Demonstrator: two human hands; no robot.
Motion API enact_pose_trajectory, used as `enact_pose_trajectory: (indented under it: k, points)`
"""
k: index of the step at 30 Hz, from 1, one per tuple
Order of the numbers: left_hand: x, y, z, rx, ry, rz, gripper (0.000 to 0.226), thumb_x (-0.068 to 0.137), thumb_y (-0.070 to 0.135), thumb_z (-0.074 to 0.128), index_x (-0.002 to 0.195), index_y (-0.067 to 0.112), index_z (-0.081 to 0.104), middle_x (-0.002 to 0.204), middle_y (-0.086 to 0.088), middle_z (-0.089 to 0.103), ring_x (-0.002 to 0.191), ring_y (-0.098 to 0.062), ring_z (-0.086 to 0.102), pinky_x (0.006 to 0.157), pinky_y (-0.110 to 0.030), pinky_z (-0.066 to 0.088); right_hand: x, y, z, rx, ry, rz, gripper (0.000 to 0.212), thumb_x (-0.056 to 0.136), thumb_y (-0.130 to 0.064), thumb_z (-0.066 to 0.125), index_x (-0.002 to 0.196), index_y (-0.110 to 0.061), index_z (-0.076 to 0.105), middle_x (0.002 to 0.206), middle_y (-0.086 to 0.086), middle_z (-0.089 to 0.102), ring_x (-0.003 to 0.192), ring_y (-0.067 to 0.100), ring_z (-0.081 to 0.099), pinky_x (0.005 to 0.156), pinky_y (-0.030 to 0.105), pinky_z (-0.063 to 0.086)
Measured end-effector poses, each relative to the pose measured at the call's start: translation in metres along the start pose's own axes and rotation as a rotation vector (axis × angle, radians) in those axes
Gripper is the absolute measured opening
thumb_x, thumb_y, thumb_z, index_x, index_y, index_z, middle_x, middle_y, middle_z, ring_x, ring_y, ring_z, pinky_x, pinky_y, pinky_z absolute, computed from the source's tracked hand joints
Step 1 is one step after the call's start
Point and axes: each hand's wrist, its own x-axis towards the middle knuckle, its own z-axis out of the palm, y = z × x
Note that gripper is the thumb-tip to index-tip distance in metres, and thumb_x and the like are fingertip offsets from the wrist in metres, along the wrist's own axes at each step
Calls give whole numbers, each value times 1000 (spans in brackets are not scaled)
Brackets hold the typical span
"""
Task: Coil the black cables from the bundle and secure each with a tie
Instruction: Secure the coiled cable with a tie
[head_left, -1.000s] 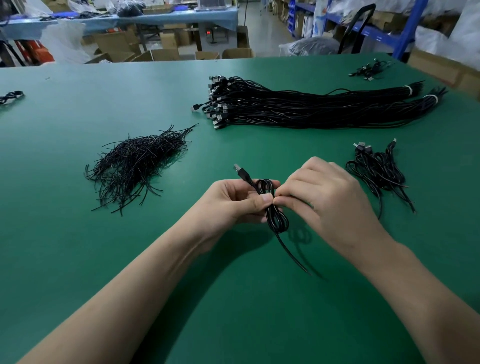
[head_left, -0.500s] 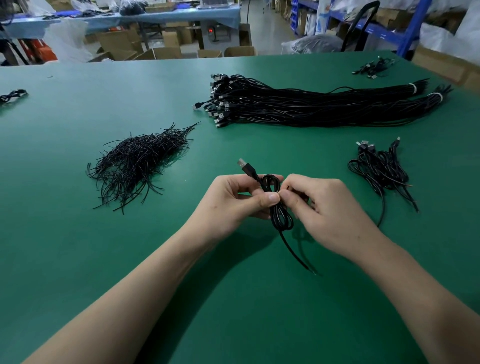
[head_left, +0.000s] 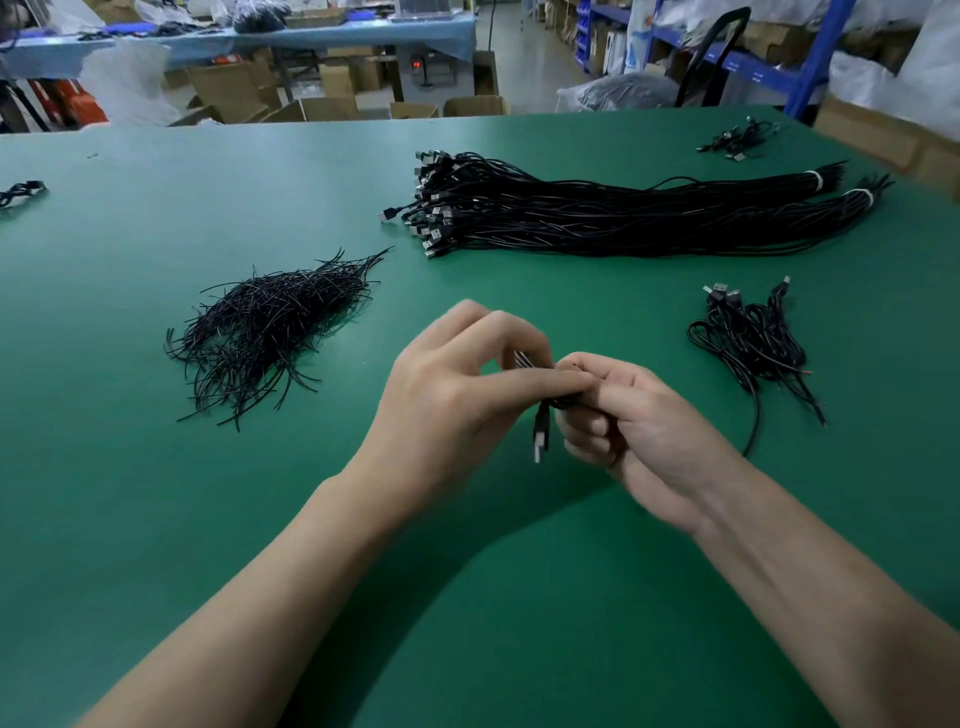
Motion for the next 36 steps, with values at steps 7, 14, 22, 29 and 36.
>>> enact_pose_trajectory:
  k: [7,14,22,29,36]
  points:
    - [0,7,5,-786,81,-750,21,97,17,57,103,14,77,100,2,70,84,-16,72,75,-25,54,0,-5,-6,-464,267,-348,27,104,-18,54,78,-14,59,58,-5,42,55,10,35,52,24,30]
    - [-3,3,7,-891,-151,-969,23,83,41,74,89,20,79,81,3,75,76,-11,70,63,-20,52,-4,-2,1,-985,282,-605,22,100,-19,59,79,-15,61,56,-6,44,51,8,38,50,17,26]
    - [-2,4,6,-323,46,-428,25,85,15,79,108,25,78,89,5,64,83,-15,60,73,-20,41,0,0,2,-26,116,-152,26,97,-14,56,74,-21,67,59,-4,34,52,9,25,51,25,17]
    - [-7,1,9,-355,-14,-386,23,93,6,70,109,20,79,85,-1,63,77,-13,60,67,-25,44,3,6,-4,-29,105,-114,23,96,-14,52,76,-20,60,56,-6,34,50,9,26,47,22,19]
    - [-5,-1,8,-761,-193,-1055,57,82,66,63,79,10,74,73,-10,72,67,-19,72,58,-32,44,-2,6,-2,-1003,353,-595,22,99,-27,56,79,-19,59,58,-4,48,54,13,41,52,27,32]
